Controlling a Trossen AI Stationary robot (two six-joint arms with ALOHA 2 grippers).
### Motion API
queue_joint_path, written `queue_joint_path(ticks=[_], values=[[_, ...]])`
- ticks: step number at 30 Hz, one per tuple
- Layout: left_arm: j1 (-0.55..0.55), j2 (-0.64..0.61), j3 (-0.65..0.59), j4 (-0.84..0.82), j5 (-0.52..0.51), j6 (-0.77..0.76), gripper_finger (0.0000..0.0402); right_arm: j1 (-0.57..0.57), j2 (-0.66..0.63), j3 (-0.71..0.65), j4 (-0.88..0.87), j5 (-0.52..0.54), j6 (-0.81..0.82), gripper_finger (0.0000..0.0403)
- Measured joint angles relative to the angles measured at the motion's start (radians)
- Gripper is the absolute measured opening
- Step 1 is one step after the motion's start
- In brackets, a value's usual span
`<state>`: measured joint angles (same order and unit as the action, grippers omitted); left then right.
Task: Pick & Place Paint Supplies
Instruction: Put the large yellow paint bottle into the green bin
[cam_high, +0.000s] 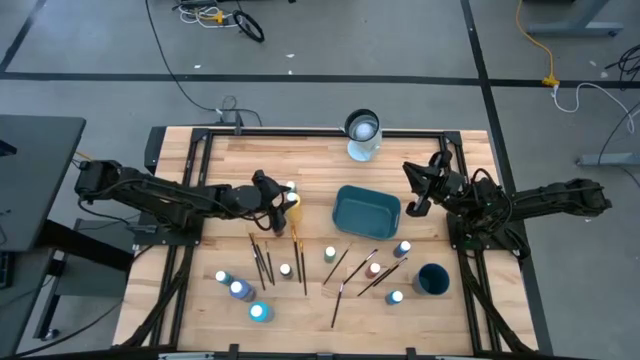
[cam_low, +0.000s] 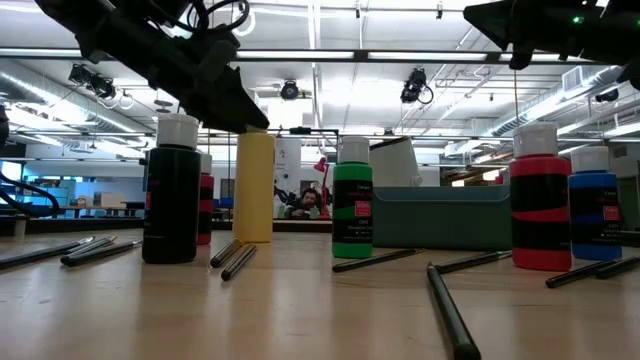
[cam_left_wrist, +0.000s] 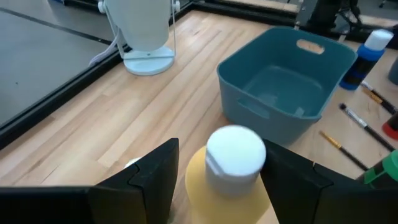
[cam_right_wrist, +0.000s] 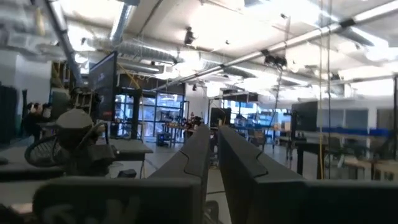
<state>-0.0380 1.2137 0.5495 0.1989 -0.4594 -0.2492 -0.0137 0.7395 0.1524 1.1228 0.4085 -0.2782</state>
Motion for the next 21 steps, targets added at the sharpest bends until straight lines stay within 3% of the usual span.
queue_joint_path(ticks=[3, 6, 15, 21], values=[[0.0, 0.0, 0.0, 0.008, -0.001, 0.0, 0.0224, -0.004, 0.0, 0.004, -0.025, 0.06, 0.027, 0.0039], [0.0, 0.004, 0.0, 0.01, -0.001, -0.001, 0.0224, -0.015, 0.0, 0.055, -0.176, 0.073, 0.033, 0.0039], [0.018, 0.128, 0.006, 0.117, -0.027, -0.009, 0.0224, -0.046, 0.037, 0.358, -1.079, 0.069, 0.269, 0.0039], [0.014, 0.112, 0.003, 0.11, -0.025, -0.006, 0.0224, -0.046, 0.053, 0.383, -1.168, -0.019, 0.282, 0.0039]])
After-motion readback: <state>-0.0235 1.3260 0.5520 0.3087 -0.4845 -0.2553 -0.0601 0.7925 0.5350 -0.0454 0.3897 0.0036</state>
